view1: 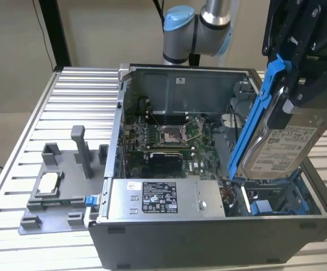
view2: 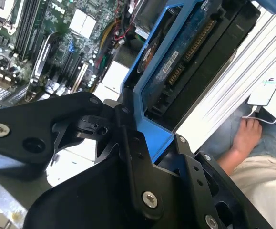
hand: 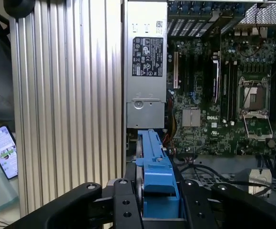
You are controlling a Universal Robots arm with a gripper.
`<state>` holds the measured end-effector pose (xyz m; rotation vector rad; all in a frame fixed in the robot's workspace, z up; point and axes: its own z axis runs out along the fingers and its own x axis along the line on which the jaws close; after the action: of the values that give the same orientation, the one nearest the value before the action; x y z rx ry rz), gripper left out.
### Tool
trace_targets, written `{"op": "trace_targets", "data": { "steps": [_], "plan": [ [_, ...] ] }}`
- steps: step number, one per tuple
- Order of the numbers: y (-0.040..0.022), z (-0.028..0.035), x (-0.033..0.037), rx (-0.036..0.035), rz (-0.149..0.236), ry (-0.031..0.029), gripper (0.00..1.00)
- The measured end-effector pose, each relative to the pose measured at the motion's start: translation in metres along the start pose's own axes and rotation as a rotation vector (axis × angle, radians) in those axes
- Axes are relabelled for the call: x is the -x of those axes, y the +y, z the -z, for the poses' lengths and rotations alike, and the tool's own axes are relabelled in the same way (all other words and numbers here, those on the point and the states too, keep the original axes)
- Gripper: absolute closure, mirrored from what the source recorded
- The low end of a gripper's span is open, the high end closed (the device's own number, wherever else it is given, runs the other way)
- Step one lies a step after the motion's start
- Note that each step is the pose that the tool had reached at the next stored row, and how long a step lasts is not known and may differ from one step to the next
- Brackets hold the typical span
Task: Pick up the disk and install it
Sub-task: 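Pick up the disk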
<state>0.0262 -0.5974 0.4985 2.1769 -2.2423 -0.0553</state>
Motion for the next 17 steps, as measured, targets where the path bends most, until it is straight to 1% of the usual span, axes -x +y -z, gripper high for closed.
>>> {"op": "trace_targets", "data": {
  "steps": [4, 5, 7, 9, 10, 11, 15, 17],
  "plan": [
    [-0.0009, 0.0000, 0.0001, 0.0000, 0.000, 0.0000, 1.00],
    [-0.0010, 0.0000, 0.0000, -0.0007, 0.000, -0.0011, 1.00],
    [-0.0013, -0.0006, 0.0000, -0.0058, 0.000, -0.0081, 1.00],
    [-0.0017, -0.0010, 0.0000, -0.0144, 0.001, -0.0143, 1.00],
    [-0.0021, -0.0014, 0.0001, -0.0182, 0.001, -0.0165, 1.00],
    [-0.0026, -0.0021, 0.0001, -0.0202, 0.001, -0.0174, 1.00],
    [-0.0049, -0.0054, 0.0000, -0.0213, -0.016, -0.0182, 1.00],
    [-0.0073, -0.0071, 0.0001, -0.0214, -0.026, -0.0203, 1.00]
  ]
}}
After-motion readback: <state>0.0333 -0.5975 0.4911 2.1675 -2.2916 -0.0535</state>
